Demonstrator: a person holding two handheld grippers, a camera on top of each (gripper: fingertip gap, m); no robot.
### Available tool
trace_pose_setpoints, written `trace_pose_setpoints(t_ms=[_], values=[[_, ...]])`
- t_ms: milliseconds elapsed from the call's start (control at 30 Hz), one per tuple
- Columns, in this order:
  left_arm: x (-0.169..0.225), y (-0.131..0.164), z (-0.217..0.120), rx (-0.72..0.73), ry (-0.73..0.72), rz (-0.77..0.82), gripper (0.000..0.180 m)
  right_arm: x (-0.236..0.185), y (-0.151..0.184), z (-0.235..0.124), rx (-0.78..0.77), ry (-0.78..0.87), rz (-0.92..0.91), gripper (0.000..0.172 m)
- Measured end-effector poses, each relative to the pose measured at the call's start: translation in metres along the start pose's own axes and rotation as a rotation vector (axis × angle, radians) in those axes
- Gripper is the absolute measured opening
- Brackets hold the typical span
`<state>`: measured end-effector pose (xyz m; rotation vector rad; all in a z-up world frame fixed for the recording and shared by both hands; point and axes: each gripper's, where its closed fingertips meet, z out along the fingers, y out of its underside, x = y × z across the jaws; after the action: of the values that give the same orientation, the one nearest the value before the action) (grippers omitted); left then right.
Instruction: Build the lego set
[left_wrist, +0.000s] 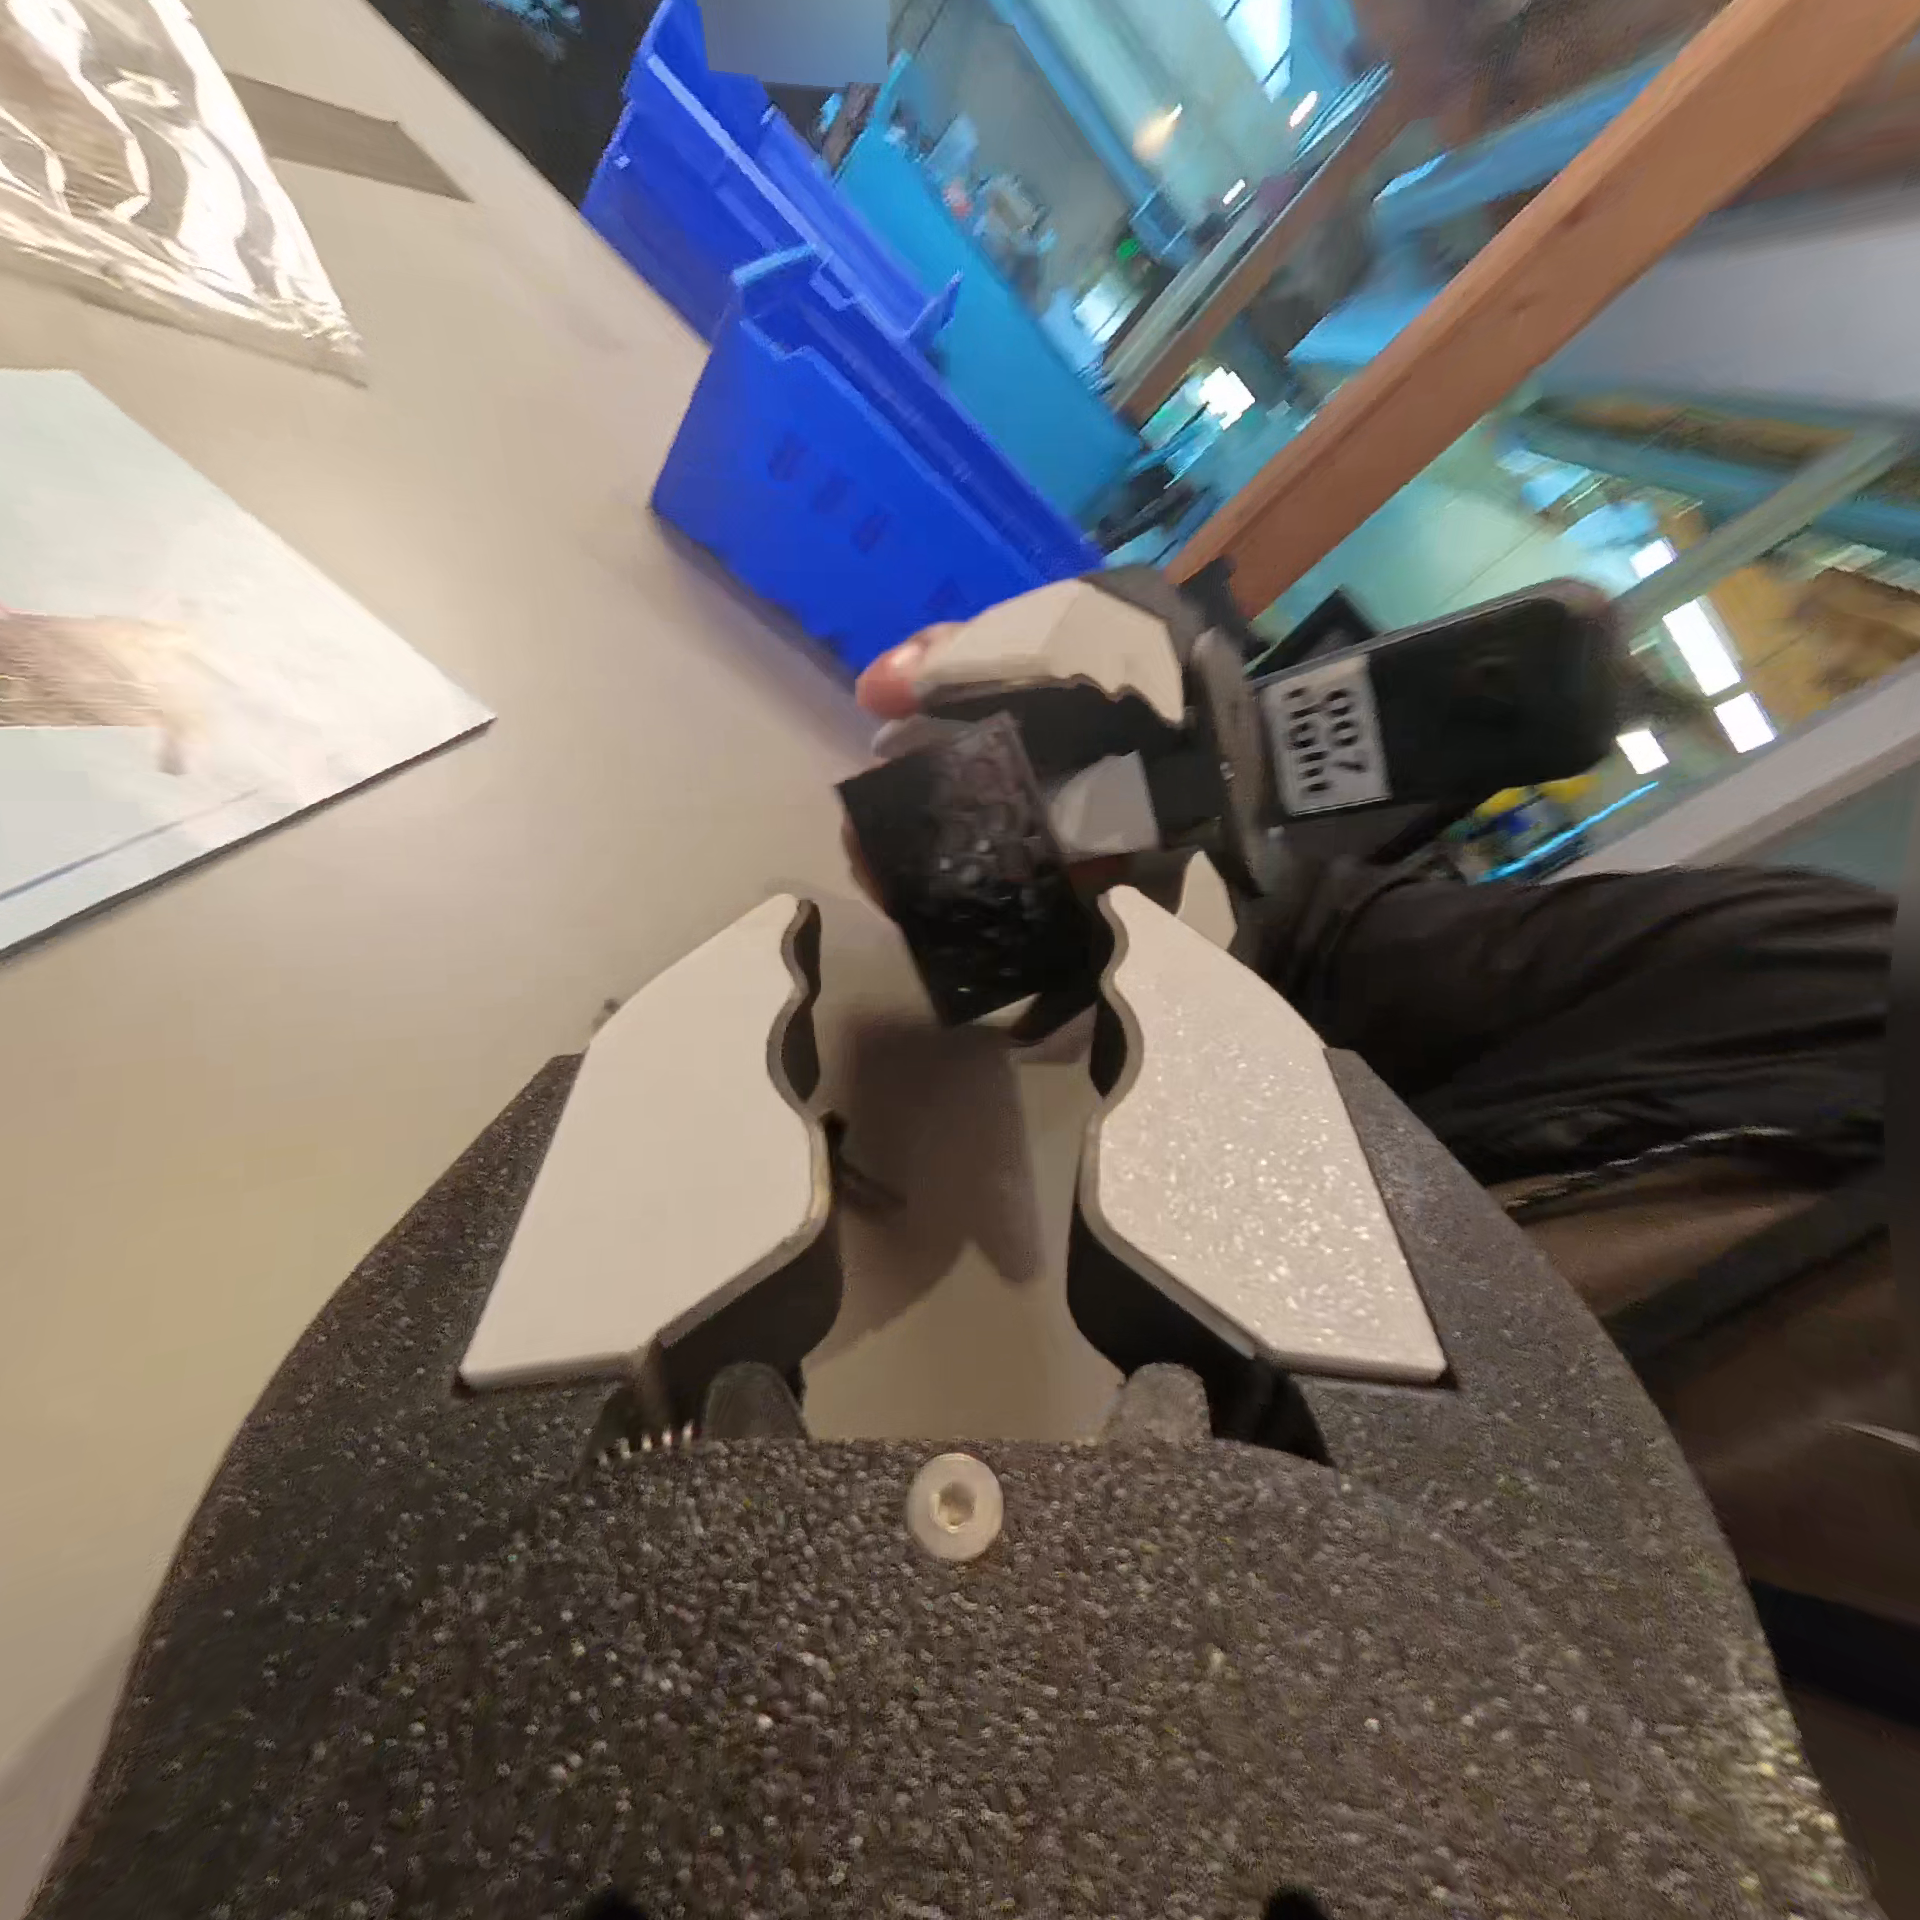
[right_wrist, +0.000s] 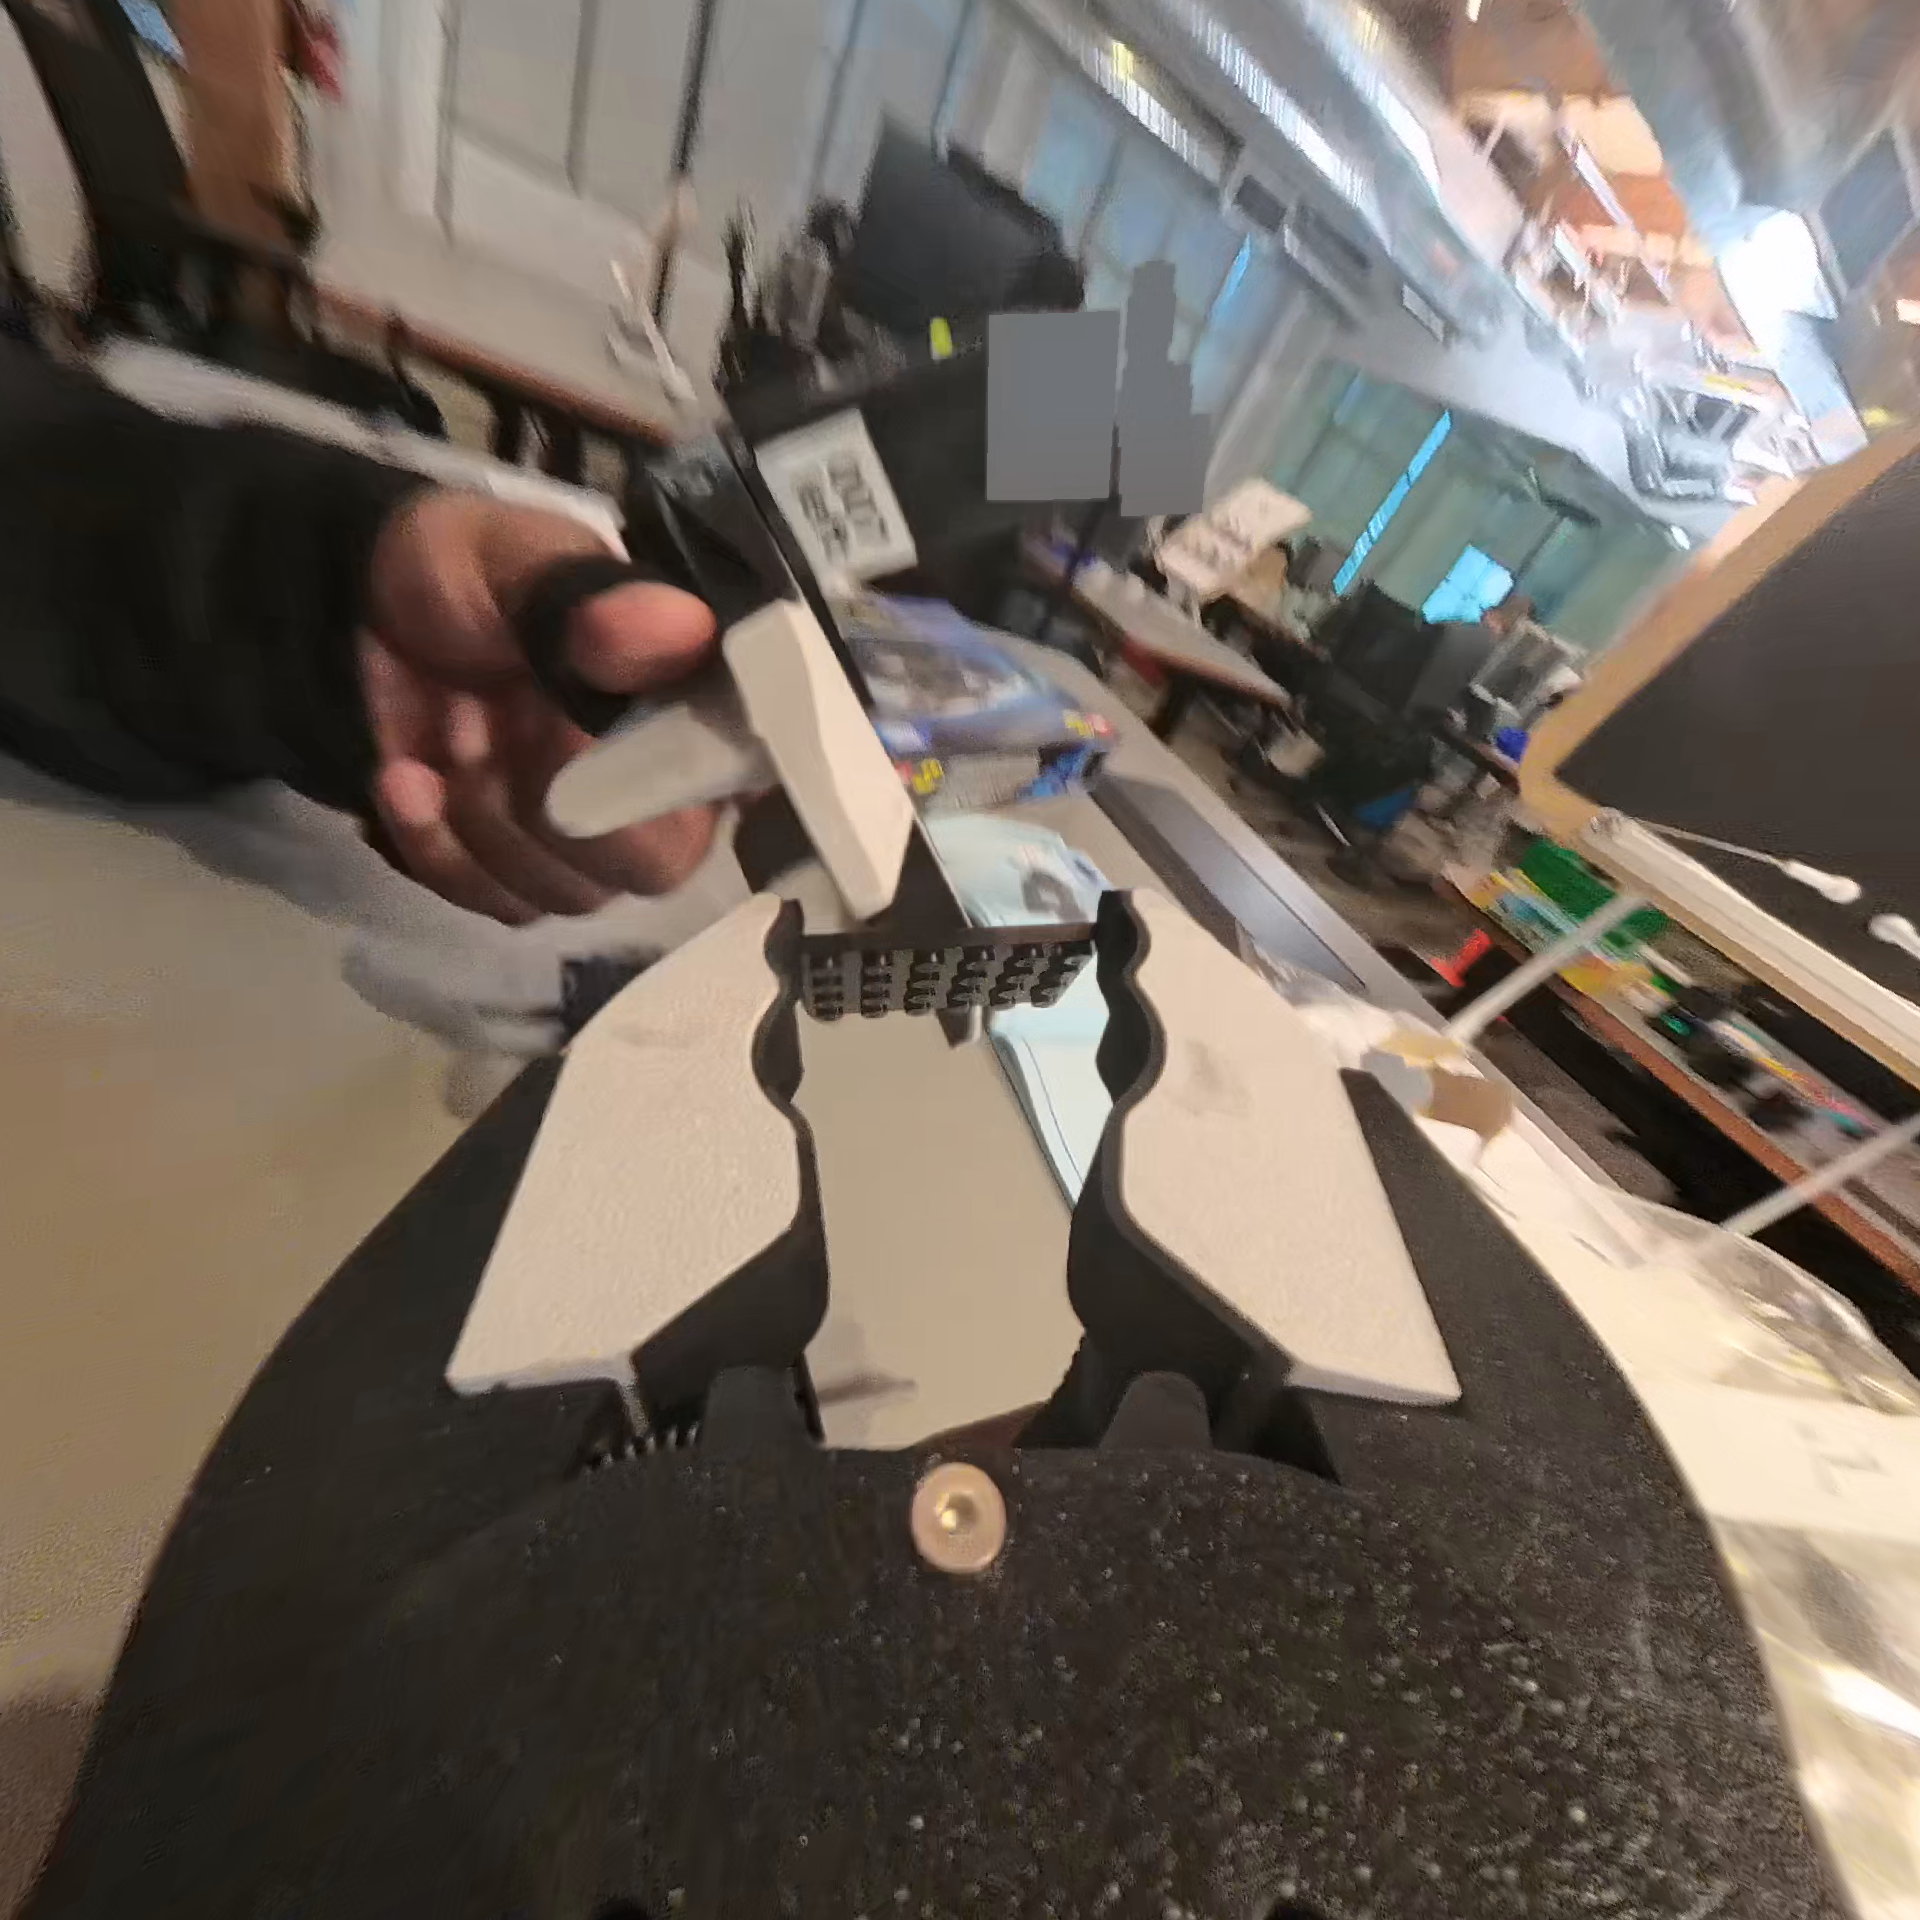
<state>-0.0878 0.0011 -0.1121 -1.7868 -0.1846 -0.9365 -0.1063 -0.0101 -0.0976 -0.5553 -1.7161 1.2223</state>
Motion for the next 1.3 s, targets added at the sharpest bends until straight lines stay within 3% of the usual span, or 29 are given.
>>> trace_pose_setpoints(t_ms=[200, 367, 500, 633, 767, 833, 1000, 1033, 1133, 1233, 1300], values=[[0.022, -0.013, -0.005, 0.083, 0.361, -0.309, 0.049, 0.004, -0.033, -0.02, 0.272, -0.082, 0.221, 0.055], [0.028, -0.006, 0.001, 0.076, 0.419, -0.347, 0.023, -0.009, -0.023, -0.014, 0.248, -0.12, 0.208, 0.055], [0.007, -0.007, -0.005, 0.093, 0.285, -0.327, 0.005, -0.008, 0.003, -0.006, 0.077, -0.134, 0.203, 0.052], [-0.018, 0.002, -0.008, 0.054, 0.092, -0.306, 0.005, -0.004, 0.021, -0.006, -0.089, -0.148, 0.126, 0.063], [-0.022, 0.01, -0.004, 0.035, 0.063, -0.352, 0.005, -0.013, 0.037, -0.003, -0.234, -0.147, -0.014, 0.069], [-0.02, 0.013, -0.002, 0.023, 0.075, -0.371, 0.005, -0.016, 0.047, -0.001, -0.286, -0.132, -0.069, 0.06], [-0.019, 0.016, -0.001, 0.017, 0.097, -0.375, 0.005, -0.02, 0.05, -0.001, -0.274, -0.138, -0.068, 0.055], [-0.02, 0.016, 0.0, 0.013, 0.096, -0.359, 0.006, -0.02, 0.05, -0.002, -0.269, -0.149, -0.054, 0.055], [-0.024, 0.008, -0.005, 0.025, 0.064, -0.193, 0.036, -0.022, 0.052, -0.004, -0.262, -0.185, 0.002, 0.055], [-0.023, -0.009, -0.019, 0.088, 0.001, 0.189, 0.061, -0.024, 0.057, -0.006, -0.271, -0.227, 0.063, 0.055], [-0.019, -0.013, -0.025, 0.095, -0.061, 0.451, 0.067, -0.025, 0.059, -0.007, -0.265, -0.248, 0.109, 0.055]])
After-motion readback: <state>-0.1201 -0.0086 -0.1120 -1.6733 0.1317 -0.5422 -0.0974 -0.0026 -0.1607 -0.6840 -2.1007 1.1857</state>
